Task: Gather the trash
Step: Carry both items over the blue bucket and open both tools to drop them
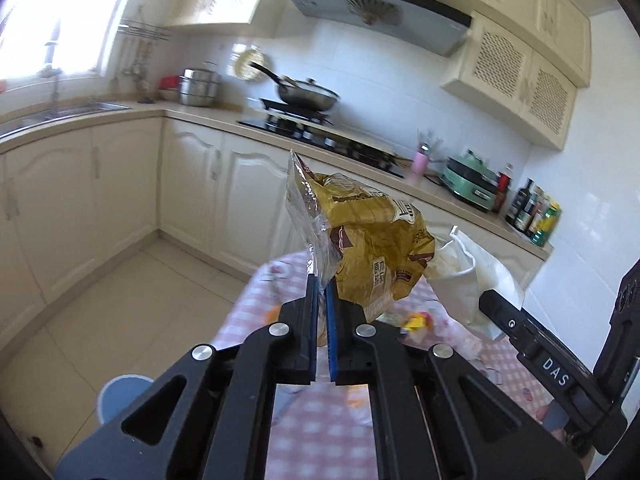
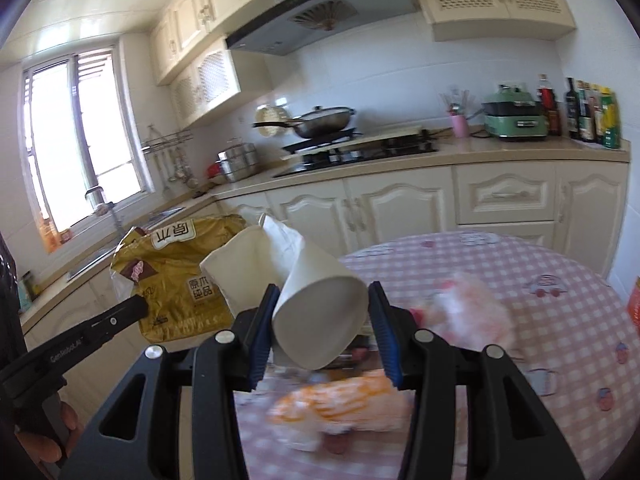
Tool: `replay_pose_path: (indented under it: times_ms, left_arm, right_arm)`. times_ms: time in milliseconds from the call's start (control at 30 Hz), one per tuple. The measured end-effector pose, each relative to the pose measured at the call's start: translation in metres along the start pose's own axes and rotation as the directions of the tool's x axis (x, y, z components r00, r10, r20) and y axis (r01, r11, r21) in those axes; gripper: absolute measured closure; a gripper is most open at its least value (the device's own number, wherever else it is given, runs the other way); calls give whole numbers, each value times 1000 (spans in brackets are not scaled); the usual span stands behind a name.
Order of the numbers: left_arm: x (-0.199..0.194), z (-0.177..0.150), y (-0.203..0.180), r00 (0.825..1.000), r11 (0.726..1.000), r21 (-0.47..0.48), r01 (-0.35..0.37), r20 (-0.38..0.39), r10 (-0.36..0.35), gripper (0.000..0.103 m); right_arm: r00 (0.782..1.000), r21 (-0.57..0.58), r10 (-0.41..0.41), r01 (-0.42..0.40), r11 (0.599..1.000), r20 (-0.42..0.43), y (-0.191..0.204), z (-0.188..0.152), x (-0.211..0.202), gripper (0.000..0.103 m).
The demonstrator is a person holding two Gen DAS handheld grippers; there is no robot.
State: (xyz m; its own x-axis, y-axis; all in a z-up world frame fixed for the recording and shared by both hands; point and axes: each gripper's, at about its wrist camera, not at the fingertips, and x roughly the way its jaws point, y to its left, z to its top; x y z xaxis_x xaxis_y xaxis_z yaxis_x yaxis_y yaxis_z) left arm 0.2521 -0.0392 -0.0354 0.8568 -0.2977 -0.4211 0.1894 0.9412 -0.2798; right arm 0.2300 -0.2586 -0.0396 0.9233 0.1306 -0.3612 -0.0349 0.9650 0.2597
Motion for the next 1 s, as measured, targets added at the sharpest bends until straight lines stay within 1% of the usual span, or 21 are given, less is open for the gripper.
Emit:
replay_pose_path:
  times_ms: [33, 133, 200, 233, 300, 333, 367, 400, 467, 500, 567, 600, 667, 700, 800, 833, 900, 1000]
  left_arm:
    - [-11, 0, 13, 999, 999, -6, -43, 14, 43, 100]
    - [-34, -2, 49, 991, 990, -38, -132, 28, 133, 100]
    - [-46, -6, 77, 978, 977, -65, -203, 26, 205, 100]
    - [-49, -7, 90, 973, 971, -78, -227, 19, 229, 100]
    - [-54, -11, 112, 960, 955, -101, -280, -1, 281, 100]
    - [-55, -16, 129, 947, 940, -117, -321, -18, 321, 100]
    - [-55, -17, 139, 940, 932, -125, -341, -32, 340, 100]
    - [-52, -22, 155, 927, 917, -140, -374, -61, 369, 100]
    - [-45, -30, 174, 913, 899, -157, -408, -97, 397, 100]
    - [-39, -36, 187, 900, 886, -165, -434, -125, 417, 100]
    - [-29, -45, 209, 881, 866, -175, -468, -172, 441, 100]
    - [-24, -47, 219, 877, 862, -182, -474, -190, 442, 100]
    - [-6, -58, 238, 855, 844, -181, -505, -241, 460, 100]
    - [0, -61, 243, 847, 838, -179, -515, -256, 466, 100]
    - [23, -79, 265, 820, 819, -181, -545, -320, 475, 100]
    - [34, -88, 274, 804, 810, -171, -560, -346, 483, 100]
    - [53, -99, 287, 781, 799, -162, -578, -392, 486, 100]
    - [73, -109, 303, 762, 794, -160, -586, -440, 475, 100]
  right_arm:
    - [1000, -13, 25, -25, 1000, -9, 15, -1, 4, 58]
    - [994, -45, 98, -100, 994, -45, 60, -7, 19, 58]
    - [986, -64, 149, -155, 986, -81, 92, -14, 33, 58]
    - [981, -72, 167, -175, 982, -99, 106, -17, 39, 58]
    - [967, -87, 214, -227, 970, -141, 137, -27, 56, 58]
    - [960, -95, 228, -245, 965, -164, 152, -33, 64, 58]
    - [951, -101, 243, -265, 959, -188, 167, -39, 73, 58]
    - [943, -102, 259, -284, 953, -211, 180, -46, 82, 58]
    - [926, -119, 269, -309, 944, -266, 208, -63, 105, 58]
    - [915, -124, 275, -322, 939, -296, 220, -72, 117, 58]
    - [899, -137, 271, -333, 933, -344, 239, -90, 140, 58]
    - [891, -143, 267, -338, 930, -368, 247, -100, 152, 58]
    - [872, -149, 254, -342, 928, -418, 257, -117, 175, 58]
    - [863, -154, 244, -341, 927, -443, 264, -128, 188, 58]
    - [843, -162, 215, -332, 929, -492, 267, -153, 217, 58]
    - [838, -169, 200, -324, 931, -508, 270, -162, 227, 58]
    - [825, -167, 185, -318, 933, -535, 271, -176, 243, 58]
    - [812, -174, 162, -307, 935, -561, 272, -193, 261, 58]
